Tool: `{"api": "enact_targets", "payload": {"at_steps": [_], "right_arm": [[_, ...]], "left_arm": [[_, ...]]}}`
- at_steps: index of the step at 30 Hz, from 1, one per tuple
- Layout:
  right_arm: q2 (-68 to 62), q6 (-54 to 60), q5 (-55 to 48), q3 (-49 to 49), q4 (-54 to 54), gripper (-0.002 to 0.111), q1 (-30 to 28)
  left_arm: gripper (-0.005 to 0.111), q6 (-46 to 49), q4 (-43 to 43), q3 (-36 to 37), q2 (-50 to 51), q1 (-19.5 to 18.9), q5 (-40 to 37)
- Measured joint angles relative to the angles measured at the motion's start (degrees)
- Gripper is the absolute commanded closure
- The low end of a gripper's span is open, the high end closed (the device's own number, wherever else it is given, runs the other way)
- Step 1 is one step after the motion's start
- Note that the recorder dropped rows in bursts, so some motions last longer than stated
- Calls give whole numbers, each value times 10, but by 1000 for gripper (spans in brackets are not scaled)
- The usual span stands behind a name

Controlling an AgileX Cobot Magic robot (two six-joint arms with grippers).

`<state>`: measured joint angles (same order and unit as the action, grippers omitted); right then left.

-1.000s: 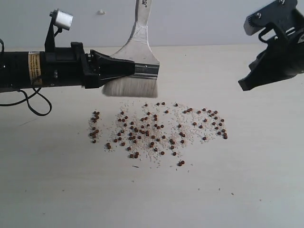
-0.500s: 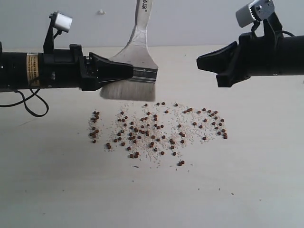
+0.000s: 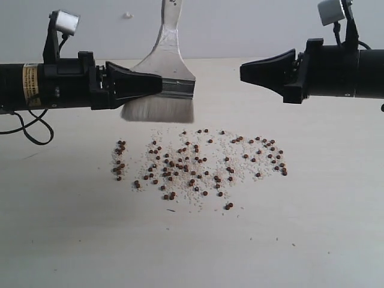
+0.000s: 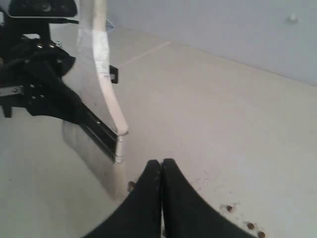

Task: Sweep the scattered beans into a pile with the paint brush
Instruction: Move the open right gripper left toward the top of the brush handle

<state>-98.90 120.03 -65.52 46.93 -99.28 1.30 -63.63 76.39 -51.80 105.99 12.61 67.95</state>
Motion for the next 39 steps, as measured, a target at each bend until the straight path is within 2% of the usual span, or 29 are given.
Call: {"api": "enact_targets", "payload": {"at_steps": [14, 18, 20, 22, 25, 31, 33, 36, 39], "right_arm": [[0, 0, -32, 0, -1, 107, 0], [0, 0, -34, 0, -1, 97, 0], [0, 0, -34, 0, -1, 88, 0], [0, 0, -34, 3, -1, 72, 0], [0, -5, -35, 13, -1, 62, 0], [0, -58, -37, 44, -1, 58, 4], [0, -90, -37, 78, 5, 57, 15], [-13, -166, -38, 146, 34, 50, 29], [-17, -184, -38, 163, 36, 48, 29]], "left_arm": [[107, -4, 50, 0, 8, 0, 9], [107, -4, 60, 0, 8, 0, 10], [107, -4, 67, 0, 8, 0, 10], [107, -4, 74, 0, 8, 0, 10], [107, -4, 74, 0, 8, 0, 10], [107, -1, 75, 0, 8, 0, 10], [107, 0, 77, 0, 8, 0, 10], [107, 0, 84, 0, 8, 0, 10], [107, 0, 85, 0, 8, 0, 10]]}}
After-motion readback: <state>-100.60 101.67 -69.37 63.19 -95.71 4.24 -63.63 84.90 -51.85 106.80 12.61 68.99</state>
